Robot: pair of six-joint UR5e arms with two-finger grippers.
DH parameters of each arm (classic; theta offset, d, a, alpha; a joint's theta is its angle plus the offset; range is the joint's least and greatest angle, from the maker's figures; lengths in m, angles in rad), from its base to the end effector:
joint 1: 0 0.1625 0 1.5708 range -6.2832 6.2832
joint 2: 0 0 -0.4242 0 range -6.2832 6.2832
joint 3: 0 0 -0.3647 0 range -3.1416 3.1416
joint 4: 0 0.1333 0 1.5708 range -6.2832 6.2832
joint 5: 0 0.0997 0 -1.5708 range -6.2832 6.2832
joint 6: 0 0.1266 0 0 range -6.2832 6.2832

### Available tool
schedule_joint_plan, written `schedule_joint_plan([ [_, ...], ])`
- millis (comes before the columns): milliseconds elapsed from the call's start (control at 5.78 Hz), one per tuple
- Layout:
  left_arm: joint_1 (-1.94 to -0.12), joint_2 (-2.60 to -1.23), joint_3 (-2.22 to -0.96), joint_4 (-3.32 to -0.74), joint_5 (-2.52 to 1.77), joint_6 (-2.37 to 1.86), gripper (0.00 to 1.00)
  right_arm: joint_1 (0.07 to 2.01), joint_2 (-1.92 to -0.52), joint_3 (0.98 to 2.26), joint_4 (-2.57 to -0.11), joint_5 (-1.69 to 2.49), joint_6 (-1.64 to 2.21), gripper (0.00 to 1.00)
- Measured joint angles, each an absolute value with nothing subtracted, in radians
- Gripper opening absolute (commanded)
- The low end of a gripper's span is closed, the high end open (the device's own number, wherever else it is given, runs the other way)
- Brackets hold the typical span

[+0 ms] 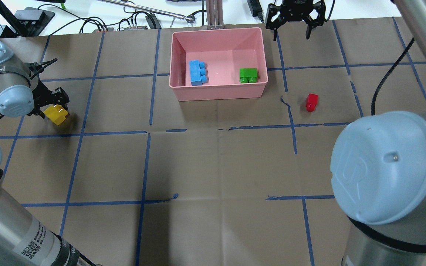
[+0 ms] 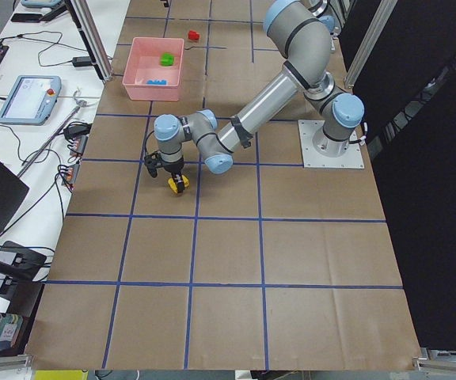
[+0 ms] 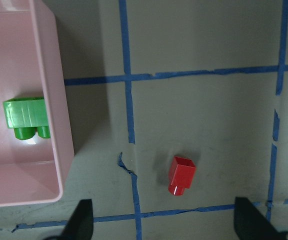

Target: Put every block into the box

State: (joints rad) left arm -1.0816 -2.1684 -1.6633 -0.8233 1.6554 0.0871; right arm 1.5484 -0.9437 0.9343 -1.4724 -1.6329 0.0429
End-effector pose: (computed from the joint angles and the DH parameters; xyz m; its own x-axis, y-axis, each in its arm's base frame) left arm 0.1863 -0.6108 0.1608 -0.9148 -0.3941 -0.0890 -0.3911 0.9190 -0.0498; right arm 0.1097 -0.7043 0.3747 -0.9961 0.0595 0.0656 0.0651 0.9942 0.0861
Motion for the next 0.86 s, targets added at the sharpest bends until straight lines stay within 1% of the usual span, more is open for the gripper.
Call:
schedule_joint_plan([
  [173, -1.079, -2.166, -1.669, -0.823, 1.656, 0.094, 0.72, 1.525, -0.978, 0.980, -1.448, -1.634, 0.041, 0.99],
  [346, -1.079, -2.165, -1.672, -0.824, 1.657, 0.101, 0.53, 1.504, -1.008, 1.058, -1.469, -1.630, 0.042, 0.99],
  [692, -1.078, -2.159, -1.681, -0.825, 1.656, 0.120, 0.22, 1.471, -1.021, 1.231, -1.627, -1.627, 0.045, 0.99],
  [865, -1.079, -2.153, -1.682, -0.825, 1.655, 0.123, 0.13, 1.464, -1.013, 1.304, -1.696, -1.626, 0.049, 0.99],
])
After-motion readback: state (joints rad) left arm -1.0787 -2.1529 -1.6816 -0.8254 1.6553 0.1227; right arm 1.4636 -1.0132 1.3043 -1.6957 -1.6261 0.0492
